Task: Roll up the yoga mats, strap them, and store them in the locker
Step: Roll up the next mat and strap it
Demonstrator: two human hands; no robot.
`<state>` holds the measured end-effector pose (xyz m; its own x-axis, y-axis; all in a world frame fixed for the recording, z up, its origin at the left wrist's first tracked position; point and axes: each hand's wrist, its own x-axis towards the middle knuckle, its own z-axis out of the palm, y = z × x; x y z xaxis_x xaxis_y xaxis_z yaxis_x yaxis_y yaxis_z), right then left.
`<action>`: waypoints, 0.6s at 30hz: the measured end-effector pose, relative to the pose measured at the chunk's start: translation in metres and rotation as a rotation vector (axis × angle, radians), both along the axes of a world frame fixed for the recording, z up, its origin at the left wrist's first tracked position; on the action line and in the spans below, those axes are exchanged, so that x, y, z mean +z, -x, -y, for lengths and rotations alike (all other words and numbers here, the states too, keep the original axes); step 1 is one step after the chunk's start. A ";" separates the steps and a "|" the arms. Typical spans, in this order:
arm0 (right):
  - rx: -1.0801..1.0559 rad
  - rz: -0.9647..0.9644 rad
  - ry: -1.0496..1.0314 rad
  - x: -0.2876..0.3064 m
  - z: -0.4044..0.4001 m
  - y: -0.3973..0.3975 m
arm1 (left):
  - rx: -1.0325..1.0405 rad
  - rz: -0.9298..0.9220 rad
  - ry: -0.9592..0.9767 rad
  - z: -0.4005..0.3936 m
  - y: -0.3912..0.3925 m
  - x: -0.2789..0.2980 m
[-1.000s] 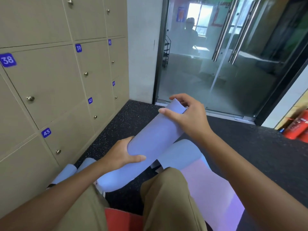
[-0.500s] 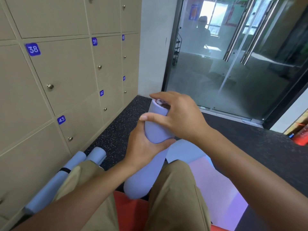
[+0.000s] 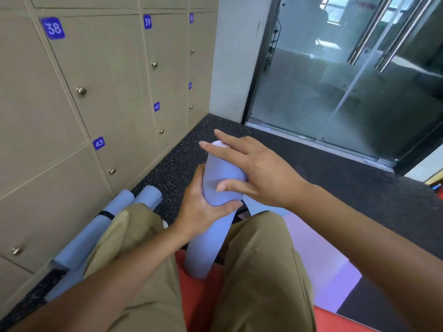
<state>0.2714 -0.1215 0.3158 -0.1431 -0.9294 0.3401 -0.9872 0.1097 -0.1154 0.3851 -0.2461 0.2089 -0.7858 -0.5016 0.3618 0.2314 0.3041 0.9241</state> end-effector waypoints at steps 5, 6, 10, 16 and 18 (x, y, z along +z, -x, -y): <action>-0.005 0.022 0.017 -0.007 0.000 0.007 | -0.013 0.035 -0.011 -0.001 0.004 -0.006; -0.012 0.022 0.020 -0.007 -0.001 0.008 | -0.004 0.038 -0.017 -0.003 0.005 -0.006; -0.043 0.029 0.024 -0.008 -0.009 0.011 | 0.026 0.044 -0.023 -0.013 0.010 -0.006; -0.111 0.145 -0.049 0.000 -0.052 0.021 | -0.023 0.079 0.043 -0.027 0.025 -0.007; -0.114 0.208 -0.059 0.003 -0.078 0.026 | -0.045 0.085 0.066 -0.035 0.030 -0.008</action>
